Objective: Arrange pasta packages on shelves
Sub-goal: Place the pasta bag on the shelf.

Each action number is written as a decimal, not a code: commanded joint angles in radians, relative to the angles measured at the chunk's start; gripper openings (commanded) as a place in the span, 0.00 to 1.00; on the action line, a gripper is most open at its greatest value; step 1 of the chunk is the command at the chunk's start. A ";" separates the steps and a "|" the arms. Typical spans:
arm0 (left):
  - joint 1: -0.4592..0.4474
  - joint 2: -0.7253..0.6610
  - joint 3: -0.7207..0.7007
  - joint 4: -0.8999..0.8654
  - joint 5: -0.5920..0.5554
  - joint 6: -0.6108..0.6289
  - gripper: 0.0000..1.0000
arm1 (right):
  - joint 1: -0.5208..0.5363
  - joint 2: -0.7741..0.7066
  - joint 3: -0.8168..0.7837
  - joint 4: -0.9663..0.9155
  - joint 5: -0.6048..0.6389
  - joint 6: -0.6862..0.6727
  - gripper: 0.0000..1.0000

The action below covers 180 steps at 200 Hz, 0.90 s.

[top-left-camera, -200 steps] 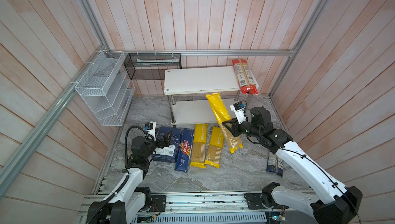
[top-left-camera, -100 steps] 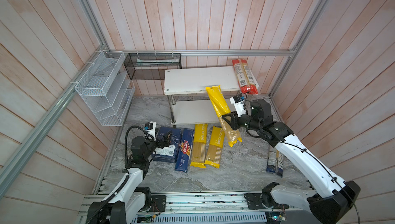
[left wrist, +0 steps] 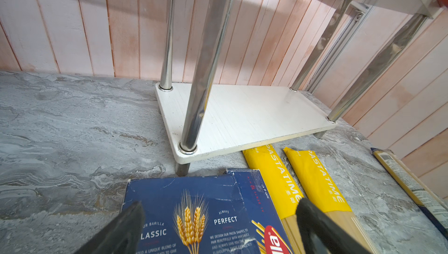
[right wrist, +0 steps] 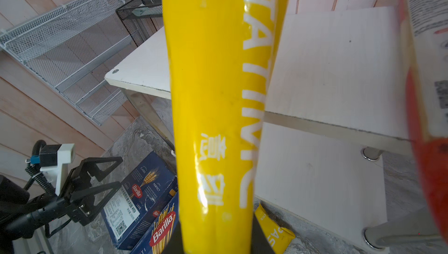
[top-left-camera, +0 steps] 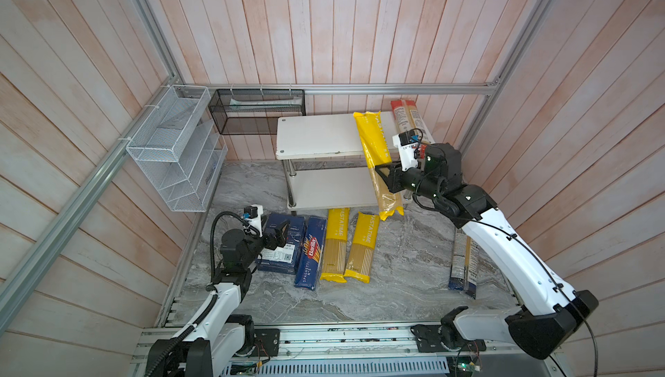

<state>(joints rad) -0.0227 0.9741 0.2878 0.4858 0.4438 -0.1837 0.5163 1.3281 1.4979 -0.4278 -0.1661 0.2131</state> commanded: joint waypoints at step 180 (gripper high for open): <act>-0.003 0.020 0.024 -0.006 -0.013 0.007 1.00 | -0.116 0.340 0.561 -0.003 0.002 -0.016 0.00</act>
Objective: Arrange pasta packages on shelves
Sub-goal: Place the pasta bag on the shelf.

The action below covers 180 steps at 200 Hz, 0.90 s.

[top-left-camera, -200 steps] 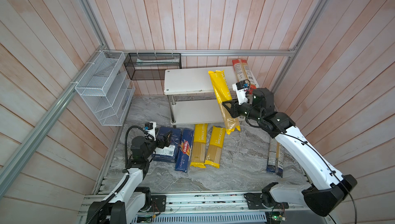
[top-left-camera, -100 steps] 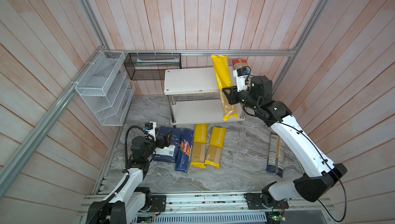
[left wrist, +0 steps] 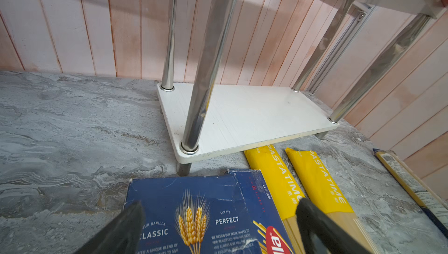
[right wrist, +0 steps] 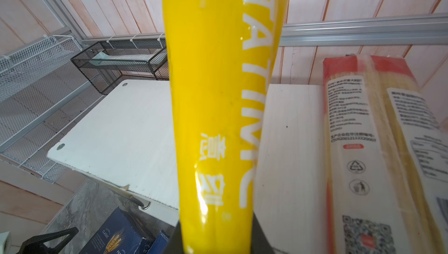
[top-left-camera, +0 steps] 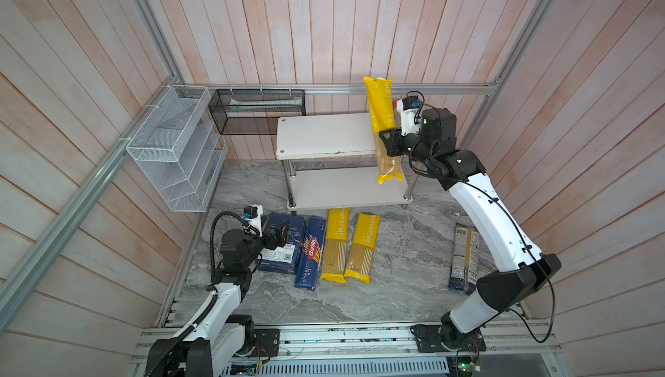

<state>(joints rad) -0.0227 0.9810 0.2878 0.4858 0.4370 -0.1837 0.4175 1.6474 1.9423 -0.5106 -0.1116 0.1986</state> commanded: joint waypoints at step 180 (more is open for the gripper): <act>-0.004 0.013 0.024 -0.006 -0.014 0.006 1.00 | -0.105 0.275 0.409 -0.049 -0.138 0.049 0.00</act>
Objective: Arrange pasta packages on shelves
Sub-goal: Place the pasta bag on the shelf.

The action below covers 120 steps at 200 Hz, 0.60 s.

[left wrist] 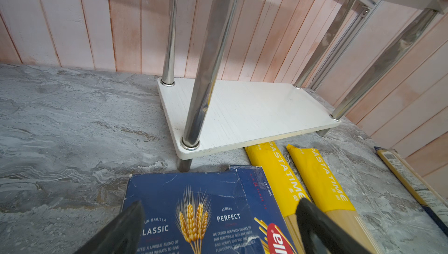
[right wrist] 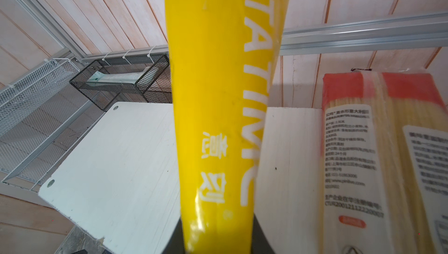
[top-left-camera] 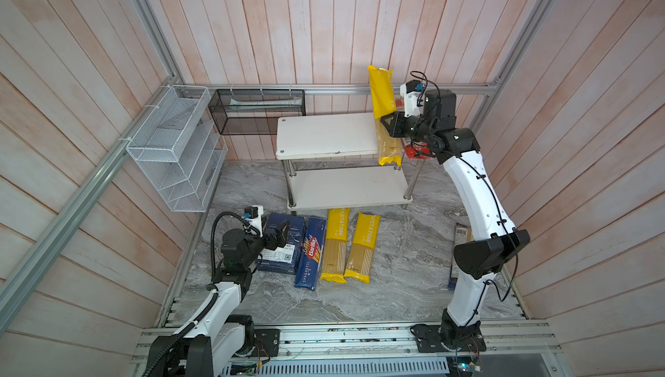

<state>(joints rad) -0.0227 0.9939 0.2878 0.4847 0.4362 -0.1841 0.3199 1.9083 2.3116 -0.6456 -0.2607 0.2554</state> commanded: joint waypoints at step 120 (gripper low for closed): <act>-0.005 -0.008 0.020 -0.005 -0.018 0.003 1.00 | -0.008 -0.014 -0.047 0.147 0.018 0.056 0.02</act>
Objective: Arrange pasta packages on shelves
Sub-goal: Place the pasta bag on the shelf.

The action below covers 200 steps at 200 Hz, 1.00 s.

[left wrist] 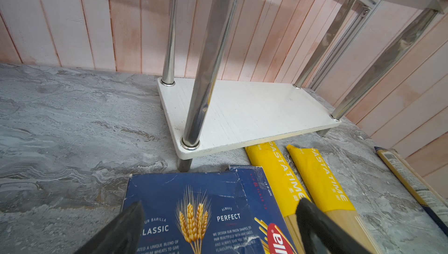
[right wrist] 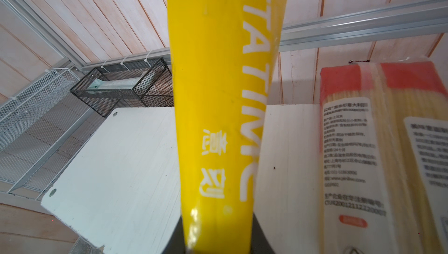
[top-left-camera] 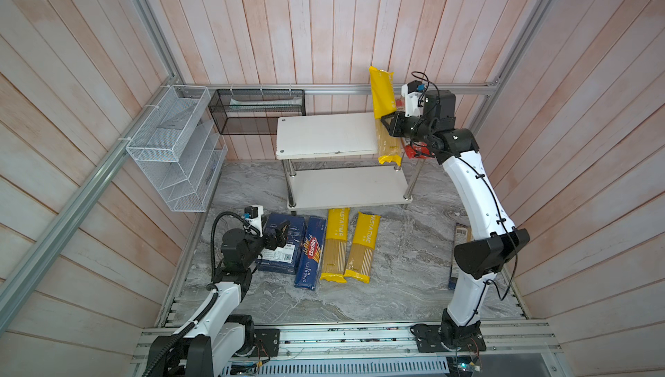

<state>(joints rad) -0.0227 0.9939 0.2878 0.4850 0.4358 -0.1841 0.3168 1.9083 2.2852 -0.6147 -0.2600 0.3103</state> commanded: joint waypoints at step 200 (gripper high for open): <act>-0.004 -0.006 0.020 -0.006 -0.028 -0.001 1.00 | -0.002 -0.092 -0.065 0.160 -0.020 0.000 0.43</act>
<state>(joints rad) -0.0227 0.9863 0.2878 0.4847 0.4137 -0.1844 0.3134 1.8580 2.1761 -0.4641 -0.2520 0.3359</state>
